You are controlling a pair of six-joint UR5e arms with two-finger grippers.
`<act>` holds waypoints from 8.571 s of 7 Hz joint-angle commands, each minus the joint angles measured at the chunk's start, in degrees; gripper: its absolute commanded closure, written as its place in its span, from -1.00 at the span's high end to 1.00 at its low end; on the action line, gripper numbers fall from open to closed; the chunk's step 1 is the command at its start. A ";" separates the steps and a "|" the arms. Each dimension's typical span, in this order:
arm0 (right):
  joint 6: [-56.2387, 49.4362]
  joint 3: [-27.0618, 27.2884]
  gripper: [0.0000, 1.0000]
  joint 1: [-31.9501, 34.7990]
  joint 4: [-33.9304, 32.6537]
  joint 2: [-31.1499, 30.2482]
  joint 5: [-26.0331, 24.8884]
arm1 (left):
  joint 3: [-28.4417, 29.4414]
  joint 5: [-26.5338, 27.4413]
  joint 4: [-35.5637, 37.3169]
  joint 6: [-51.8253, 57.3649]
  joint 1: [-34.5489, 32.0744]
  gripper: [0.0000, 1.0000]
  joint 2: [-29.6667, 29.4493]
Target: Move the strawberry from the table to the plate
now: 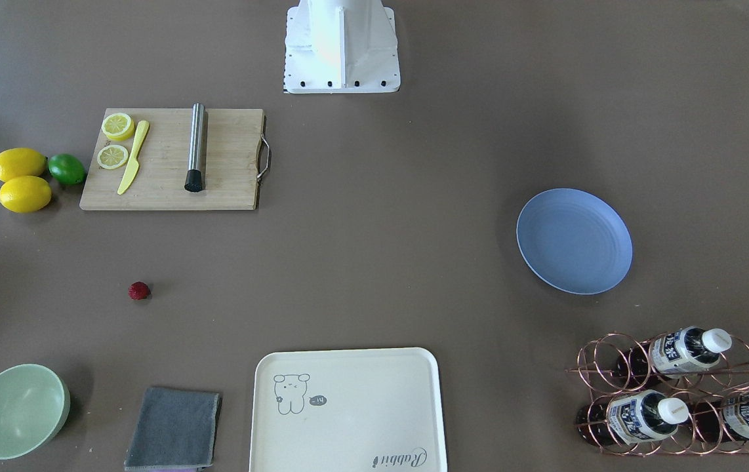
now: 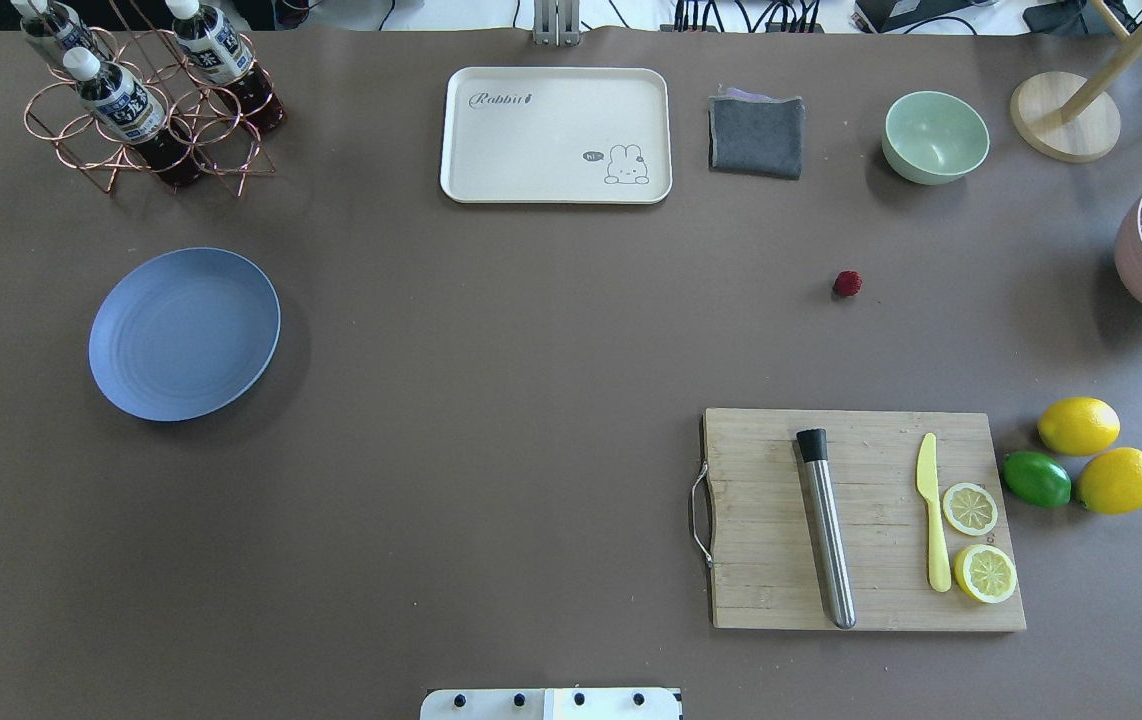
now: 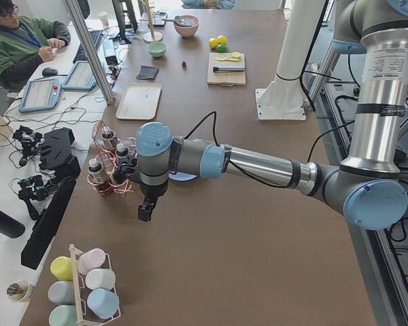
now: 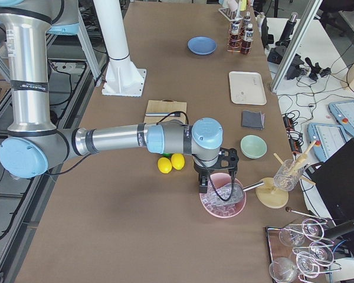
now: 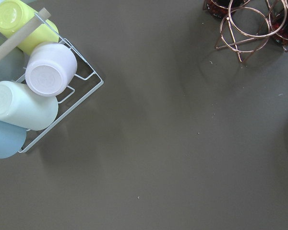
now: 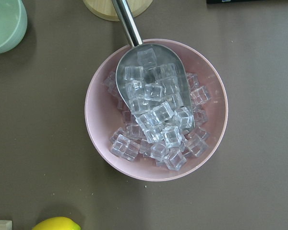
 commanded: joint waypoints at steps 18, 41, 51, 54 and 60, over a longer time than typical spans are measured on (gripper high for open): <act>-0.15 0.08 1.00 0.05 0.10 -0.04 0.18 | -0.18 0.00 -0.08 0.00 0.00 0.96 0.18; 1.68 0.60 1.00 -1.35 1.42 1.00 0.53 | -0.80 -5.01 -9.98 -0.35 5.01 0.96 -0.87; 33.34 -1.16 1.00 -18.75 24.19 4.70 -4.65 | 5.71 10.24 -50.49 -50.75 31.76 0.96 5.18; 35.01 -1.16 1.00 -19.29 24.19 5.58 -5.18 | 14.29 15.20 -64.46 -59.05 39.72 0.94 4.50; 35.54 -0.89 1.00 -19.29 24.19 5.32 -5.10 | 18.35 15.21 -64.59 -58.98 40.78 0.22 1.07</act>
